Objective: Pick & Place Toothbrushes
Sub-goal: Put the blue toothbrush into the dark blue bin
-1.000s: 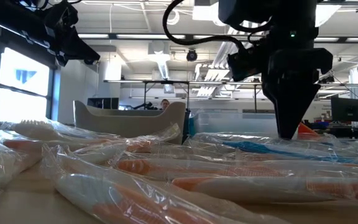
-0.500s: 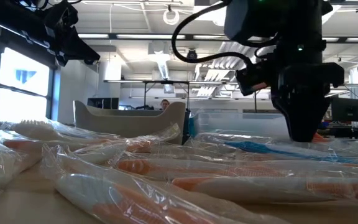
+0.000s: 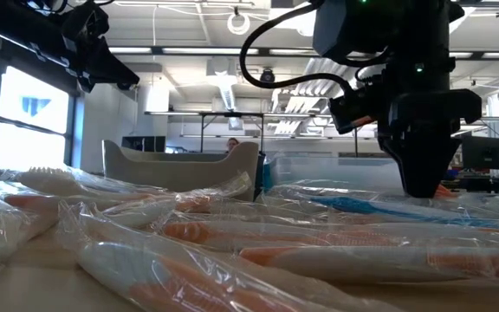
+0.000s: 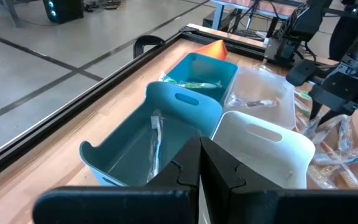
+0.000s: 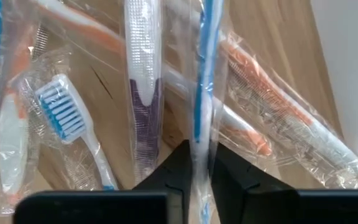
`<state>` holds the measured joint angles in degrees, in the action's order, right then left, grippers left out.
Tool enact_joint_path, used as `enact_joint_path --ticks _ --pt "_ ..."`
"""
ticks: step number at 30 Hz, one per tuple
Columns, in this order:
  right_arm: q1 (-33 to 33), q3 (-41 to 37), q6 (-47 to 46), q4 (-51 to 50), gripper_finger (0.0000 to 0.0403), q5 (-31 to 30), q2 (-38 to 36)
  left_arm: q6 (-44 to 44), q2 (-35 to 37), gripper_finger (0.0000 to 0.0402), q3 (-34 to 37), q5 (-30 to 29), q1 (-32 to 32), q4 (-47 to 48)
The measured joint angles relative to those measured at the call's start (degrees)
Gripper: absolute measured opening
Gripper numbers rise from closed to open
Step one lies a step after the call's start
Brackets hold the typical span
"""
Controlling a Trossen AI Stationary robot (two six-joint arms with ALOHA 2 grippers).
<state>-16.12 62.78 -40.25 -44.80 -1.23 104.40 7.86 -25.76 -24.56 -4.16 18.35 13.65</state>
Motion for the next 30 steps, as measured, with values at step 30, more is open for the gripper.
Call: enact_joint_path --ticks 30 --pt "5.29 0.02 -1.20 -1.94 0.0018 -15.73 -28.12 3.86 0.02 0.0003 0.00 0.13 0.02 -1.56"
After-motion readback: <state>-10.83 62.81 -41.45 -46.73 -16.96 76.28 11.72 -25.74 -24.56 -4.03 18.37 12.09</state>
